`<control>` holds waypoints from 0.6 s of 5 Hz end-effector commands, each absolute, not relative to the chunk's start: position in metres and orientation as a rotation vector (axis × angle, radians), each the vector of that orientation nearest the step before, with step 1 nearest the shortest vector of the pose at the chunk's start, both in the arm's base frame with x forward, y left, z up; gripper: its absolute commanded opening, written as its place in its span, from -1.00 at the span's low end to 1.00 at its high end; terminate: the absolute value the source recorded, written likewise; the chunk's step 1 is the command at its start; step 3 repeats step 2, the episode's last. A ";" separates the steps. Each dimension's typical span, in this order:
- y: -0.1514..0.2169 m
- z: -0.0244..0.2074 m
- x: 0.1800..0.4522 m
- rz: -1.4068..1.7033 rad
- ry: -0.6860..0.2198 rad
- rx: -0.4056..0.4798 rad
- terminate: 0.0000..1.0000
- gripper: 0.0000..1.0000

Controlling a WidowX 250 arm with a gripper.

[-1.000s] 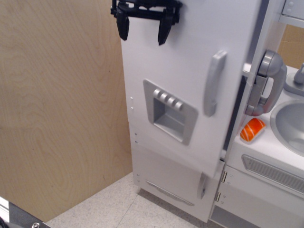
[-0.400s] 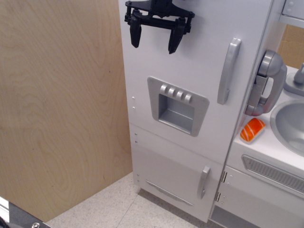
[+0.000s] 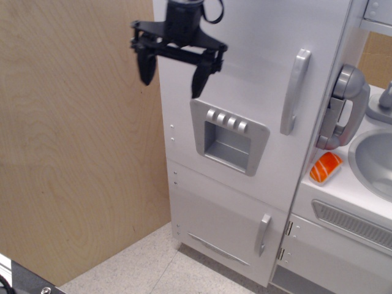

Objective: Close fridge

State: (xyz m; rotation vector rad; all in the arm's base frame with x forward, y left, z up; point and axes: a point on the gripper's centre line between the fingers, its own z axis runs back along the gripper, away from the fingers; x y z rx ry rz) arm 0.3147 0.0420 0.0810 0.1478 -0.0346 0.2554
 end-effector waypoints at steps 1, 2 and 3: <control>0.049 0.102 0.299 0.227 -0.102 0.136 -1.00 1.00; 0.049 0.102 0.299 0.227 -0.102 0.136 1.00 1.00; 0.049 0.102 0.299 0.227 -0.102 0.136 1.00 1.00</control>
